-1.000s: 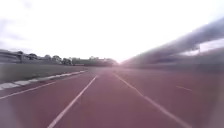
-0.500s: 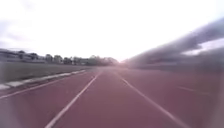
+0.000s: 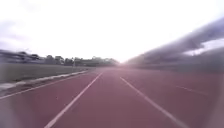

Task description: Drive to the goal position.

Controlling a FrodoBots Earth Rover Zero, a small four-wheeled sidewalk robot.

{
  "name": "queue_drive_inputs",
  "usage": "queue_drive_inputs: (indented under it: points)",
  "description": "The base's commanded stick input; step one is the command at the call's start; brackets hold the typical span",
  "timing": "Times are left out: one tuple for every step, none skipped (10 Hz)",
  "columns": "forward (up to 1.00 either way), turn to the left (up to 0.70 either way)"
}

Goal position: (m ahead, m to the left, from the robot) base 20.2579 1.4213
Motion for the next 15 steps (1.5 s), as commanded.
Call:
queue_drive_inputs:
  points:
    - [0.70, -0.26]
    - [0.70, -0.30]
    - [0.70, -0.18]
    - [0.70, -0.05]
    - [0.70, 0.00]
    - [0.70, 0.00]
    - [0.70, -0.03]
    - [0.70, -0.13]
    - [0.70, -0.31]
    - [0.70, -0.29]
    - [0.70, 0.00]
    - [0.70, 0.00]
    - [0.70, 0.00]
    - [0.70, 0.00]
    - [0.70, 0.00]
